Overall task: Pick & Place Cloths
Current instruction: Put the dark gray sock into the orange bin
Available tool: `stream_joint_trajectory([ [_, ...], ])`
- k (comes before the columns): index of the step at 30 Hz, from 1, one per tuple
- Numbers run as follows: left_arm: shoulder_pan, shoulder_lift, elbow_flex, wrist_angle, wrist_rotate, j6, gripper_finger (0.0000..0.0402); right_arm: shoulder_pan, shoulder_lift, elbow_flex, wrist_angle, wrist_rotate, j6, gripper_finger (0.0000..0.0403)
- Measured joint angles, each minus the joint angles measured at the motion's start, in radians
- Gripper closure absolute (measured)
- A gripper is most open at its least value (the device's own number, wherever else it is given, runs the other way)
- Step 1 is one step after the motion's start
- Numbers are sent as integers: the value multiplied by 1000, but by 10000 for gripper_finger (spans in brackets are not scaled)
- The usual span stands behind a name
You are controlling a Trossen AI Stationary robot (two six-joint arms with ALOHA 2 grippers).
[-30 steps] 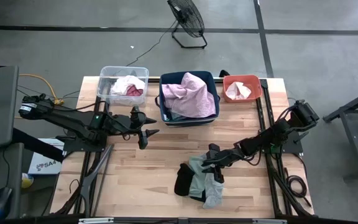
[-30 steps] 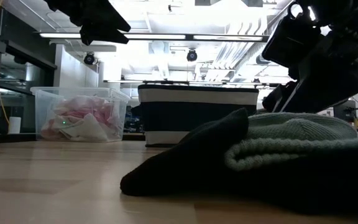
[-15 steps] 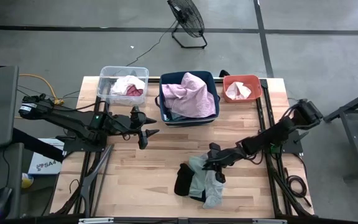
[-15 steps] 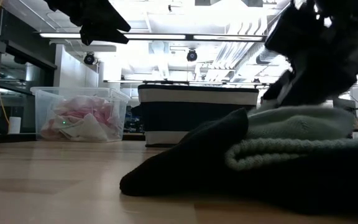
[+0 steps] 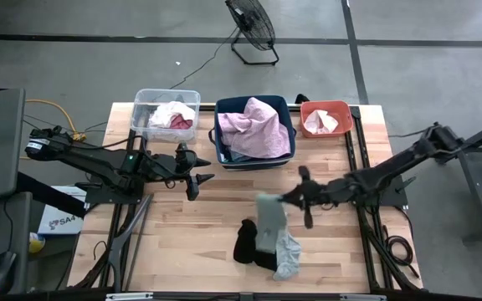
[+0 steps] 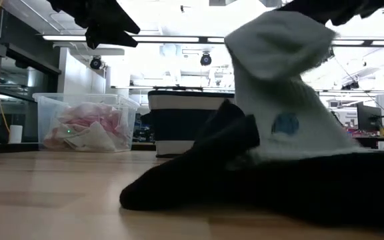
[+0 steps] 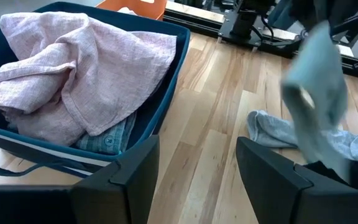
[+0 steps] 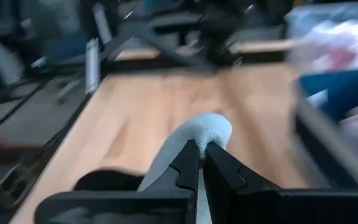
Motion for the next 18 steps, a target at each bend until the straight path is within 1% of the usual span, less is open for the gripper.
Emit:
stream_joint_trajectory([
  [5,0,0,0,0,0,0,195,0,-131,0,-46,165,-82,398],
  [11,0,0,0,0,0,-1,195,0,-263,0,-42,351,-192,399],
  [14,0,0,0,0,0,-2,195,0,-327,0,-29,469,-255,399],
  [18,0,0,0,0,0,-2,195,0,-396,0,-9,636,-396,399],
])
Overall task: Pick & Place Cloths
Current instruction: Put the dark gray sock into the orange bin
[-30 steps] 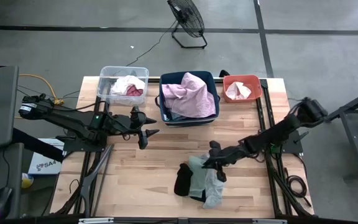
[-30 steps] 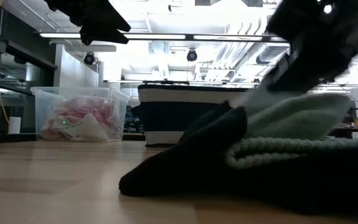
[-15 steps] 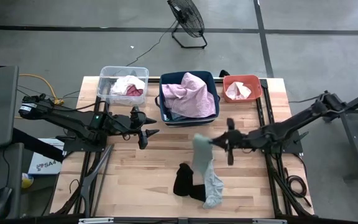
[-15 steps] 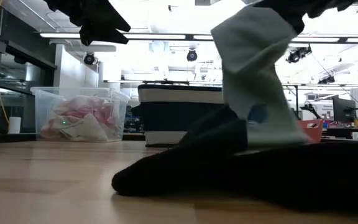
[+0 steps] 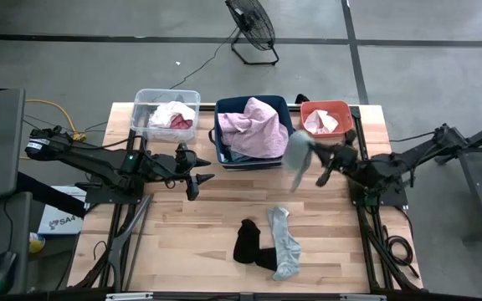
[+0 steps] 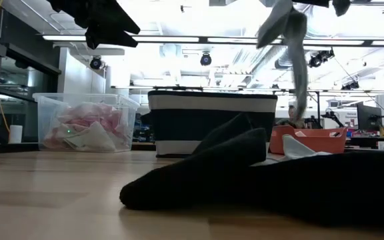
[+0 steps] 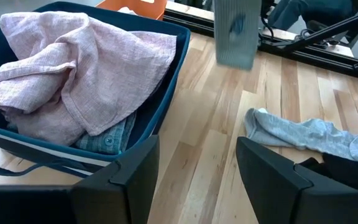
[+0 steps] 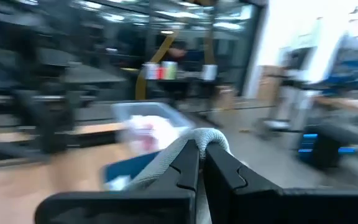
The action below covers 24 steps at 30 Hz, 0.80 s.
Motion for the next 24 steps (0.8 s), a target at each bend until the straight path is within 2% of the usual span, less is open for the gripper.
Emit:
stream_joint_trajectory([
  [5,0,0,0,0,0,0,195,-41,-48,0,21,162,-176,399],
  [9,0,0,0,0,0,0,195,-109,-62,0,53,238,-298,399],
  [17,0,0,0,0,0,0,195,-335,-62,0,55,264,-419,399],
  [24,0,0,0,0,0,0,195,-555,-41,0,54,185,-415,399],
])
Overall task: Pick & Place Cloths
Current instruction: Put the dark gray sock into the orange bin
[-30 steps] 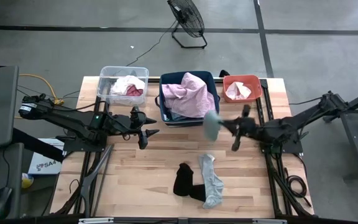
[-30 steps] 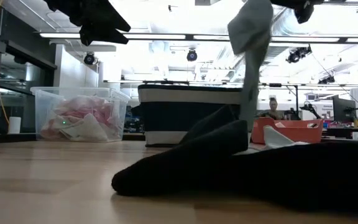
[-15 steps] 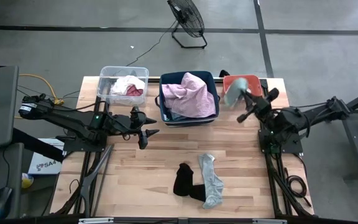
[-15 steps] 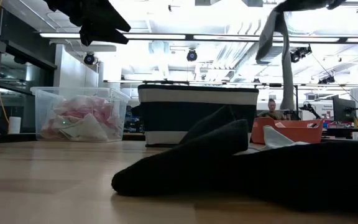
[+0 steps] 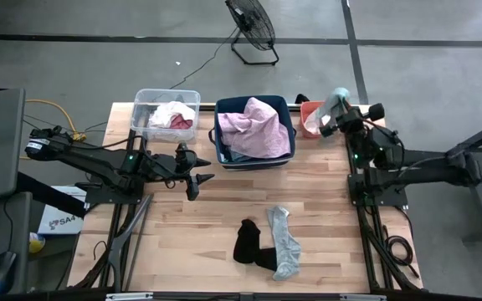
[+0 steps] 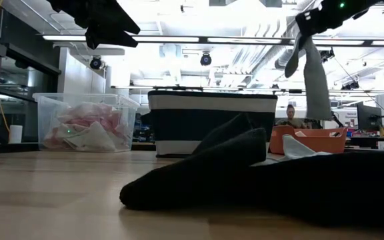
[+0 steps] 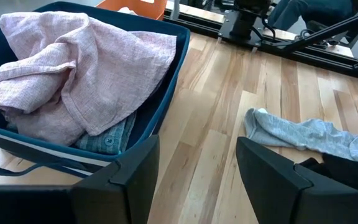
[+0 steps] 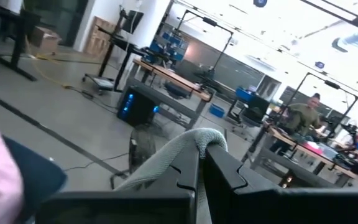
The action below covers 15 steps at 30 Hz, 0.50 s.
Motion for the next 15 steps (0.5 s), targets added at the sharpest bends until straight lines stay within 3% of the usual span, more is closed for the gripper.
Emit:
stream_joint_trajectory([
  [11,0,0,0,0,0,0,195,-267,107,0,1,-187,59,399],
  [15,0,0,0,0,0,0,195,-355,172,0,-20,-191,104,399],
])
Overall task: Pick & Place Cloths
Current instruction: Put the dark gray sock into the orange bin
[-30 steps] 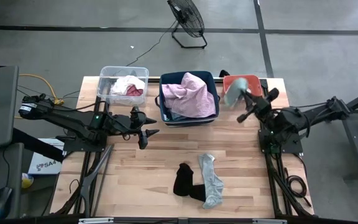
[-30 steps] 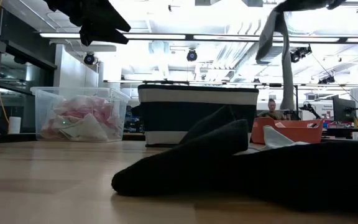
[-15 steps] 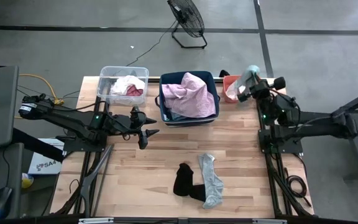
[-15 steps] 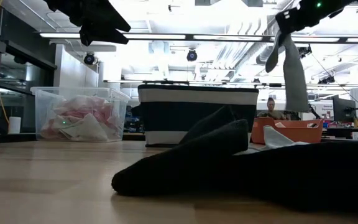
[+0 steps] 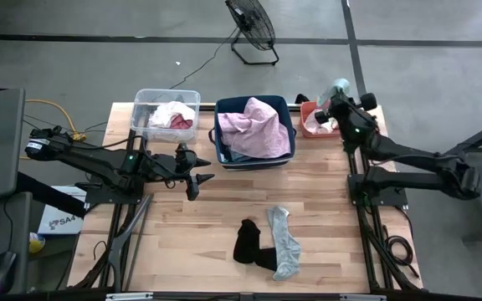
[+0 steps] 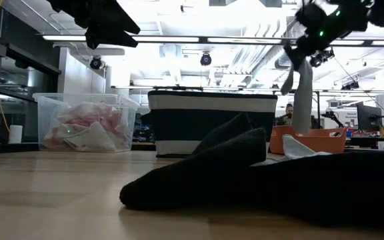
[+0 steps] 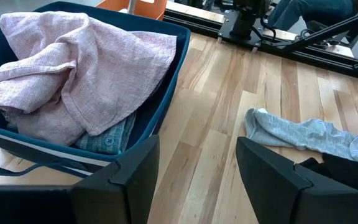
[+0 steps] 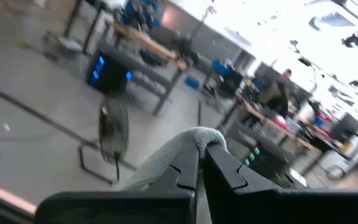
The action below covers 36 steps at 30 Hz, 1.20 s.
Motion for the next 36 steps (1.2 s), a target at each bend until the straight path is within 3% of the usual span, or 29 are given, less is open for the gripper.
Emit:
stream_joint_trajectory([
  [5,0,0,0,0,0,0,195,-75,83,0,-99,-31,111,399],
  [22,0,0,0,-1,0,2,195,-277,317,0,-292,-314,516,399],
  [27,0,0,0,-1,0,2,195,-333,344,0,-252,-419,547,399],
  [33,0,0,0,0,0,0,195,-337,341,0,-87,-432,502,399],
  [36,0,0,0,0,0,0,195,-344,341,0,-6,-391,492,399],
])
